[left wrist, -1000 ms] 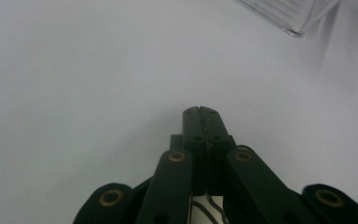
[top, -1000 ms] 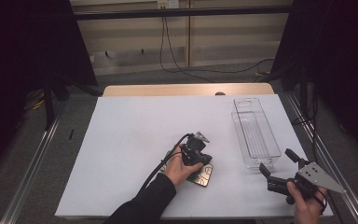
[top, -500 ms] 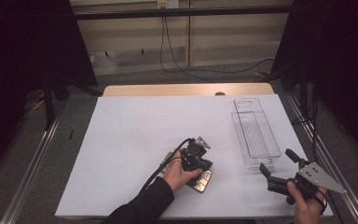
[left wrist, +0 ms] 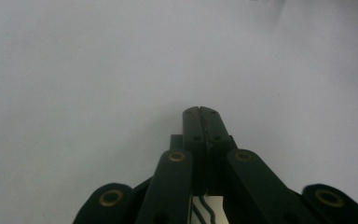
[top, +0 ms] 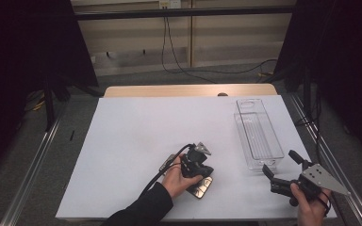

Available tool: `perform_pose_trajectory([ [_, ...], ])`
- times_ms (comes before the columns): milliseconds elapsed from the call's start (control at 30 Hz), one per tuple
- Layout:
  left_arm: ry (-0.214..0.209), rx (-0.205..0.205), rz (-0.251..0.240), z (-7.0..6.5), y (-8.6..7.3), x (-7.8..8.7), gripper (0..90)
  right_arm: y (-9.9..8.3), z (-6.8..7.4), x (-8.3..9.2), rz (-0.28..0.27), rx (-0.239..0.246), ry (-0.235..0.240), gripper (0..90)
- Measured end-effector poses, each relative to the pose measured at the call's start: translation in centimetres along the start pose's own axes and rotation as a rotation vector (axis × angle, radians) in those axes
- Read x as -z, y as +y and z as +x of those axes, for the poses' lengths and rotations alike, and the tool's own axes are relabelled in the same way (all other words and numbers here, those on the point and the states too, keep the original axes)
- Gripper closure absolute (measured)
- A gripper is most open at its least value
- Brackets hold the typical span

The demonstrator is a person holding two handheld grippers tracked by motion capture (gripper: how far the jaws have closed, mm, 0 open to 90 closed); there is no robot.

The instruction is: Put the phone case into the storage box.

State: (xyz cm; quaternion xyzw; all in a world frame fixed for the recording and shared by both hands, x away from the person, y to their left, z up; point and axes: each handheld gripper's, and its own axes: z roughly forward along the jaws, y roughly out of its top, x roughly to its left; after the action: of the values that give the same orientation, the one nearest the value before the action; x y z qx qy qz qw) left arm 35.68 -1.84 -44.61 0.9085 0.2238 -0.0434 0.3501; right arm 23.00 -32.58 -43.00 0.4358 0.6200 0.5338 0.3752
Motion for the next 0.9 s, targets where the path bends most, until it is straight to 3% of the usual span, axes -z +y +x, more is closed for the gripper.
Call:
perform_pose_trajectory([
  [367,-0.012,-0.001,0.005,-0.4,-0.8,0.6,90.0,0.0,0.0,0.0,-0.002,0.000,-0.002,0.0],
  [567,-0.010,-0.029,0.013,-0.6,-1.3,1.1,90.0,0.0,0.0,0.0,0.000,0.000,-0.001,0.0],
  [900,-0.018,-0.021,0.006,-0.7,-2.5,2.0,90.0,0.0,0.0,0.1,0.000,0.001,-0.003,0.0],
])
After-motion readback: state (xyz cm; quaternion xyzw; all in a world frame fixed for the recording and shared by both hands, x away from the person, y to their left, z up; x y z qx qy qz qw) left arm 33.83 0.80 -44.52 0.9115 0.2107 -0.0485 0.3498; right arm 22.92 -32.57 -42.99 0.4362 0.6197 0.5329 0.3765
